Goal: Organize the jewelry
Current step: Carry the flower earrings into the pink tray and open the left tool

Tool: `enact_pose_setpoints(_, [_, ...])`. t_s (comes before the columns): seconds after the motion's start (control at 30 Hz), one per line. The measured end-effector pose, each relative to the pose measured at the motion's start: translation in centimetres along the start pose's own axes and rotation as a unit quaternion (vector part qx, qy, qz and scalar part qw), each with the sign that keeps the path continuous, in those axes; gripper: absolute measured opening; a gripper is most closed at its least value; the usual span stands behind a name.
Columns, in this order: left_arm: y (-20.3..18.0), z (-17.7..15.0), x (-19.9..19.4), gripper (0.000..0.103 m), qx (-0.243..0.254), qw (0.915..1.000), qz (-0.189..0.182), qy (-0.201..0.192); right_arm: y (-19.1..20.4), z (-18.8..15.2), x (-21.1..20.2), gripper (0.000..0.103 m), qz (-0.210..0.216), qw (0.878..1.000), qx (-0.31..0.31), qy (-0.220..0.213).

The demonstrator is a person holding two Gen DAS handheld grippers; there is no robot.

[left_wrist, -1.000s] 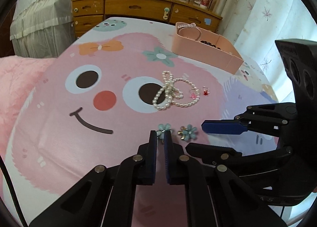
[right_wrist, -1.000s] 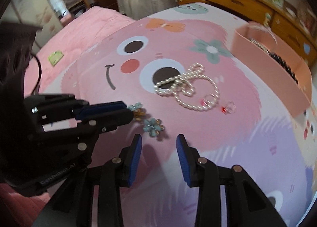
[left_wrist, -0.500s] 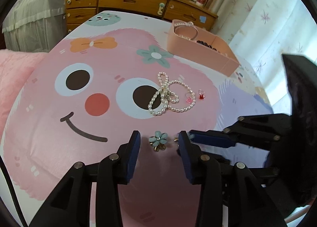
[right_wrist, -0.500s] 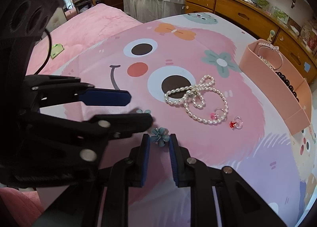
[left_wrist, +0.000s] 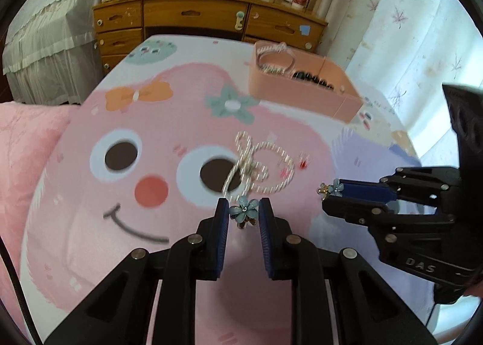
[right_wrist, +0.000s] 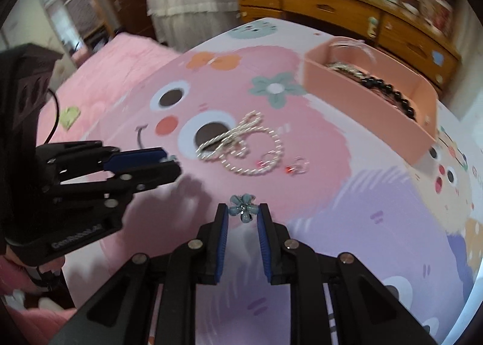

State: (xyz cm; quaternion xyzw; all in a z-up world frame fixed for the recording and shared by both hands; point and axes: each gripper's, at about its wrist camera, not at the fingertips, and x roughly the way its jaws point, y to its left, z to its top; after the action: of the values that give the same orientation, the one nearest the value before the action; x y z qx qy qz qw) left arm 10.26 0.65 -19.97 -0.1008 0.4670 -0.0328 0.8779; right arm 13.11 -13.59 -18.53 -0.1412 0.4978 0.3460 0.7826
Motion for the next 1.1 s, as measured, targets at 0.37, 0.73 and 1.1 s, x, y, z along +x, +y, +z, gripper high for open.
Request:
enact_pose_setpoints(0.37, [-3.4, 9.6, -1.2, 0.018, 0.049, 0.9971, -0.028, -0.051, -5.4, 3.9, -3.4, 0.019, -0.065, 0.995, 0.028, -0.076])
enact_pose_setpoints(0.73, [-6.8, 16.4, -0.6, 0.018, 0.091, 0.9879, -0.042, -0.118, -11.3, 8.2, -6.5, 0.019, -0.119, 0.979, 0.04, -0.16])
enact_pose_setpoints(1.1, [-6.5, 19.2, 2.9, 0.061, 0.041, 0.9925, -0.062, -0.097, -14.6, 8.4, -5.4, 0.025, -0.052, 0.977, 0.143, -0.15])
